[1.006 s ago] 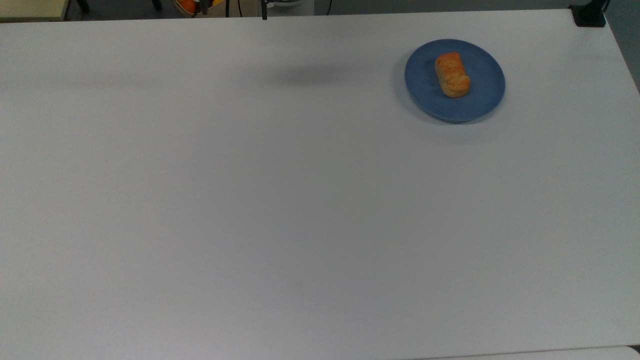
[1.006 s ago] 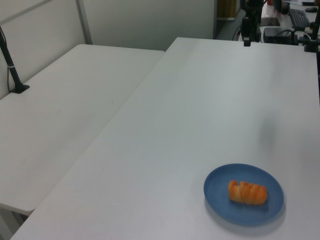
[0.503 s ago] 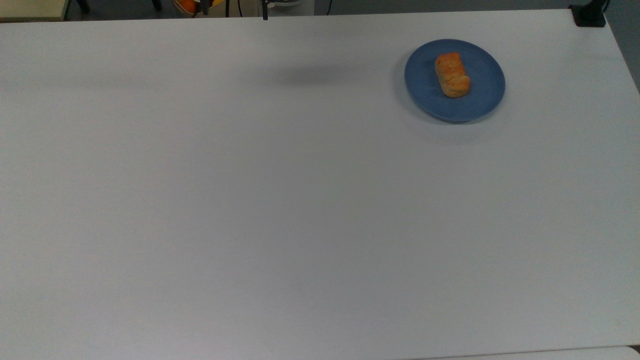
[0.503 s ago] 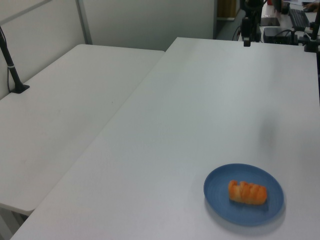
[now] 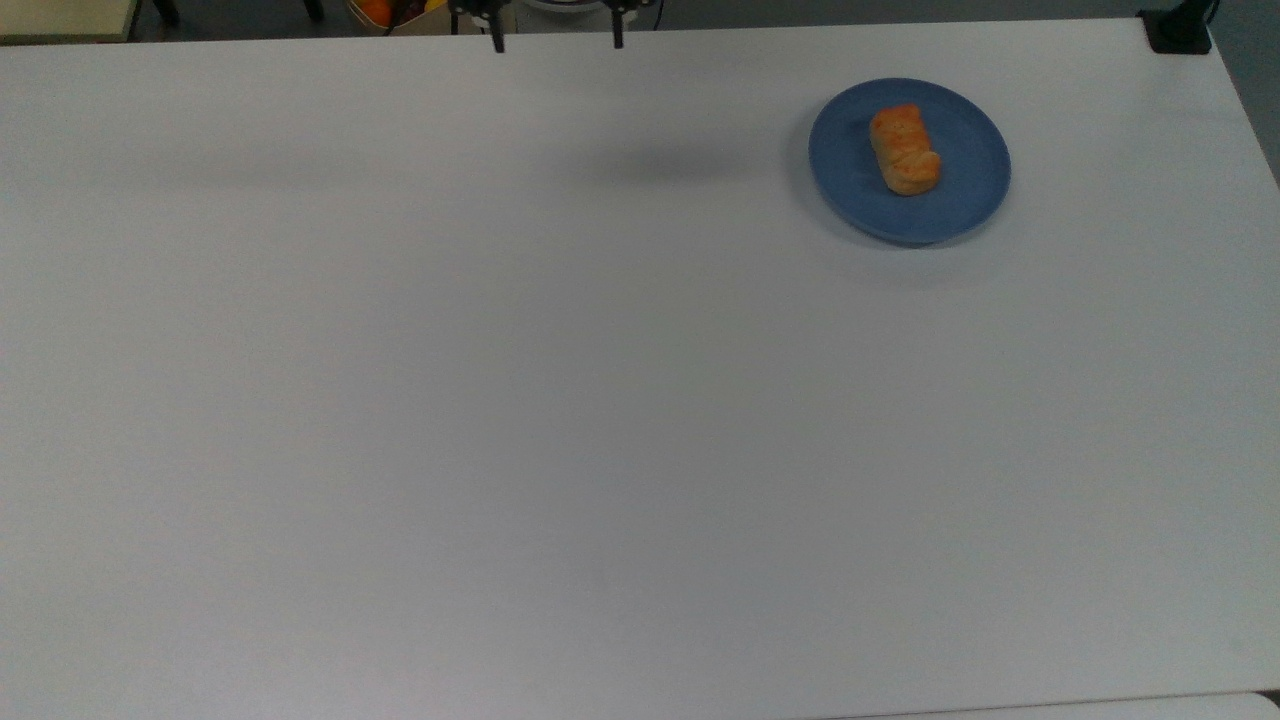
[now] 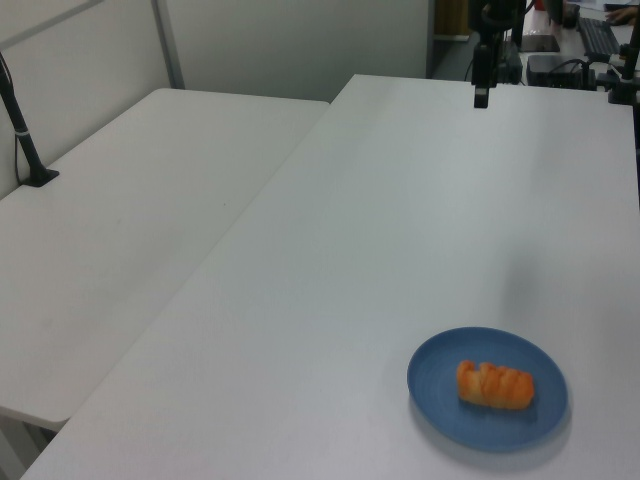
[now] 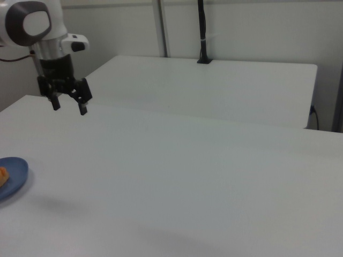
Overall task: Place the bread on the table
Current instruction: 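Move the open gripper across the table toward the blue plate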
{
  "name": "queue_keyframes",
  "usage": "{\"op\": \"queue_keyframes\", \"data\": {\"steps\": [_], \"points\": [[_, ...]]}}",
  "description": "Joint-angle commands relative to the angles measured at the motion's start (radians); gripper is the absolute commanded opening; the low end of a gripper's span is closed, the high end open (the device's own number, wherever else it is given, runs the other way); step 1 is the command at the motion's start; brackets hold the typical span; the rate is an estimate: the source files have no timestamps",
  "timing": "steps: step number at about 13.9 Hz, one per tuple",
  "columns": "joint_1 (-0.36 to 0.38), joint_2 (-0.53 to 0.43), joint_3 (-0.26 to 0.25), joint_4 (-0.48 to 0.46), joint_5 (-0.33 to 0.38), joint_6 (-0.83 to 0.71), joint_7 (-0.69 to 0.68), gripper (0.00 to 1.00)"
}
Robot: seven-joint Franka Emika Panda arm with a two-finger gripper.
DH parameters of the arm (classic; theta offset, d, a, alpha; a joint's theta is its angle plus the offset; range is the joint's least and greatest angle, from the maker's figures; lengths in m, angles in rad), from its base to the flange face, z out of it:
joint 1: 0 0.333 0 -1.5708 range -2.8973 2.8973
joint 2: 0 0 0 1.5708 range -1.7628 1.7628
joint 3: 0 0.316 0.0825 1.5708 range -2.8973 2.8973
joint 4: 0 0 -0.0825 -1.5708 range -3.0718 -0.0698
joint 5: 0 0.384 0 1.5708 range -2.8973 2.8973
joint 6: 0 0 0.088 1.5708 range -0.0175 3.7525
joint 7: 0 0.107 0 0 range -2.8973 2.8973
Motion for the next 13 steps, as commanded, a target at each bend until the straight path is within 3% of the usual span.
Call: {"op": "queue_keyframes", "data": {"steps": [1,7,10,13], "points": [[0.025,0.006,0.094,-0.023,0.020,0.077,0.093,1.00],[0.074,0.016,0.270,-0.112,0.016,0.186,0.274,1.00],[0.124,0.039,0.318,-0.150,0.005,0.240,0.364,1.00],[0.210,0.075,0.327,-0.187,-0.004,0.298,0.482,1.00]]}}
